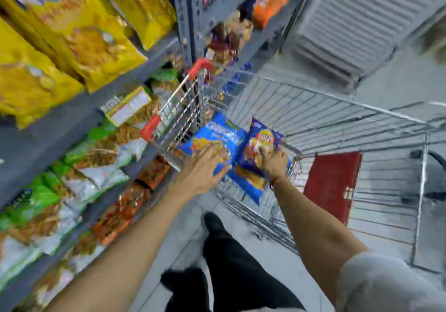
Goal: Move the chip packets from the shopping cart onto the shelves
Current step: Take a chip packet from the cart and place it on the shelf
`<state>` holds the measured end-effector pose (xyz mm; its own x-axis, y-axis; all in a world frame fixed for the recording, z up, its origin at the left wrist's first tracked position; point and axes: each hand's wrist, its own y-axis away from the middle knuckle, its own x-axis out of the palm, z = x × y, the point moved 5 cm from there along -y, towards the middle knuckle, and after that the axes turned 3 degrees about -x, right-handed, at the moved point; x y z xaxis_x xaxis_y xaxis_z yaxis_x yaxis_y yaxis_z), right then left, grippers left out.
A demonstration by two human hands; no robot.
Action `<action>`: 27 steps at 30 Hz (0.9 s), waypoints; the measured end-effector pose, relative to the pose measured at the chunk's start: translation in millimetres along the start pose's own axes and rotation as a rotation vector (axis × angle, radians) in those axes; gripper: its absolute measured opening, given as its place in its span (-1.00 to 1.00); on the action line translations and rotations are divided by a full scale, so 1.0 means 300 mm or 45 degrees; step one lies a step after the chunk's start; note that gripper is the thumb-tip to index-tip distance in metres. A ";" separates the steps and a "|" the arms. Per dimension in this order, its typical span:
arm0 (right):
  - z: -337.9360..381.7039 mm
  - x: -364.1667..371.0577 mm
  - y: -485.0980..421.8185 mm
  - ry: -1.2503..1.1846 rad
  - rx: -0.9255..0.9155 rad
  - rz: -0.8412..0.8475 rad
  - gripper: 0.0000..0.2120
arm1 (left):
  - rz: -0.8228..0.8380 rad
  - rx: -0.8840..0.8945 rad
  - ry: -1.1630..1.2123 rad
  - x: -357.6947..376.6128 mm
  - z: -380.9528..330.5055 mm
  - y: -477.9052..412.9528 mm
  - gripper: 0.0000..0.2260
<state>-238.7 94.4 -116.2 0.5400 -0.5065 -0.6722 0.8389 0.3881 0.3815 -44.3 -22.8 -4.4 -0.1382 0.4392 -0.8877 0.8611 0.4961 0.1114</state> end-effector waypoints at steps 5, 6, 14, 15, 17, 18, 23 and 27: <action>-0.150 0.070 -0.085 -0.240 0.289 0.097 -0.54 | 0.064 -0.064 -0.043 0.064 0.024 -0.030 -0.38; -0.159 0.085 -0.092 -0.265 0.324 0.126 -0.54 | 0.060 -0.061 -0.057 0.070 0.023 -0.029 -0.38; -0.264 0.201 -0.239 -0.797 0.527 0.255 -0.21 | -0.038 -0.042 -0.082 0.052 0.024 -0.025 -0.49; -0.244 0.200 -0.232 -0.797 0.543 0.268 -0.10 | -0.049 -0.041 -0.085 0.049 0.024 -0.025 -0.49; -0.201 0.189 -0.210 -0.832 0.564 0.257 -0.08 | -0.070 -0.035 -0.089 0.041 0.021 -0.023 -0.49; -0.184 0.180 -0.198 -0.854 0.580 0.244 -0.17 | -0.077 -0.037 -0.082 0.039 0.021 -0.023 -0.50; -0.117 0.128 -0.133 -1.015 0.586 0.205 -0.43 | -0.050 -0.057 -0.088 0.036 0.018 -0.019 -0.49; -0.057 0.066 -0.048 -1.033 0.510 0.219 -0.51 | 0.005 -0.058 -0.040 0.022 0.019 -0.021 -0.59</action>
<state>-241.3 91.9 -145.9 0.4146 -0.9100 0.0076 0.6215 0.2892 0.7281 -47.8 -27.2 -13.4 -0.1187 0.4183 -0.9005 0.8385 0.5280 0.1347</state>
